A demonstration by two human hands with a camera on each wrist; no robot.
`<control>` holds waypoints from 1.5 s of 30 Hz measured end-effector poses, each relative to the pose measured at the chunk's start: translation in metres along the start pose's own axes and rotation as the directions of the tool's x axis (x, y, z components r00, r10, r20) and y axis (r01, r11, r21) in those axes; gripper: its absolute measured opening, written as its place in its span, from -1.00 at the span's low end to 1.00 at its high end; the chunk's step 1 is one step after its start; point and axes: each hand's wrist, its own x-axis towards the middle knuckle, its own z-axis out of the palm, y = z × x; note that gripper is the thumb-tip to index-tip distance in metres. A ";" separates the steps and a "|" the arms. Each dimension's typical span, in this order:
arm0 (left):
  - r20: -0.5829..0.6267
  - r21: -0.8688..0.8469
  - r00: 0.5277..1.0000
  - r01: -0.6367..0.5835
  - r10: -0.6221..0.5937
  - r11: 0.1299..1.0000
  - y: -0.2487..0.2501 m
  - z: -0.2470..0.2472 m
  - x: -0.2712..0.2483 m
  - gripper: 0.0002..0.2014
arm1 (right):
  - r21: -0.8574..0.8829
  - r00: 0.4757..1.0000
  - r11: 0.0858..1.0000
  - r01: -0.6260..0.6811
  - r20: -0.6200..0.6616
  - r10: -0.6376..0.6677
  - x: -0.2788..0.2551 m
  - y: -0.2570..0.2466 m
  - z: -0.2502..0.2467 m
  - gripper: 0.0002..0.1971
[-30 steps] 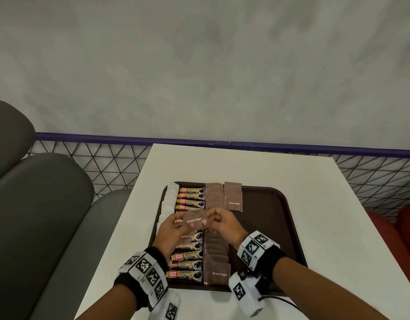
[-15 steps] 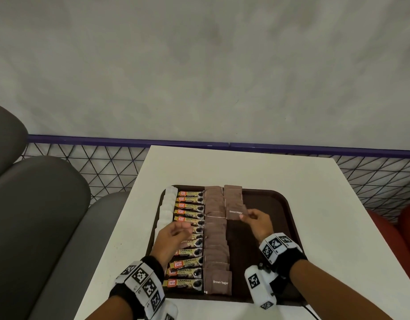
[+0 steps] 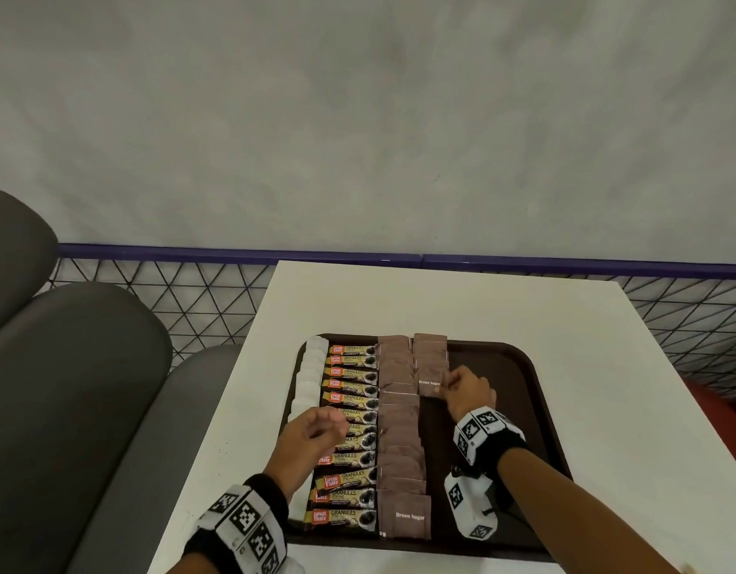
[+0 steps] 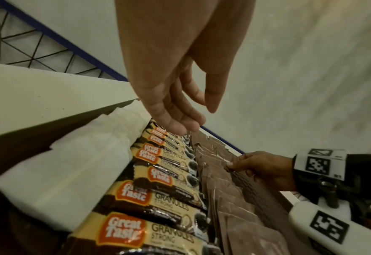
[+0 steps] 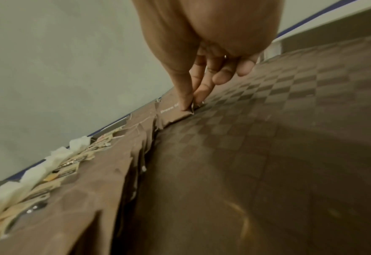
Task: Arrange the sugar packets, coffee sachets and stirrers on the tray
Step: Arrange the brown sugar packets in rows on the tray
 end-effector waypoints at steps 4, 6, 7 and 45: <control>0.040 0.044 0.999 -0.026 0.024 0.999 -0.001 0.002 -0.006 -0.88 | -0.040 0.999 0.999 0.034 -0.016 -0.034 0.000 -0.001 0.000 -0.81; 0.092 0.047 0.996 -0.026 0.022 0.999 -0.001 0.003 -0.011 -0.88 | -0.033 0.998 0.998 0.061 -0.027 -0.062 -0.004 0.001 -0.002 -0.70; 0.122 0.054 0.992 -0.028 0.021 0.998 -0.001 0.003 -0.014 -0.87 | -0.025 0.996 0.997 0.078 -0.042 -0.079 -0.007 0.001 -0.005 -0.65; 0.546 0.734 0.835 -0.436 -0.071 0.520 -0.107 0.083 -0.170 0.00 | 0.023 0.765 0.952 0.306 0.588 -0.261 -0.258 0.140 -0.054 0.14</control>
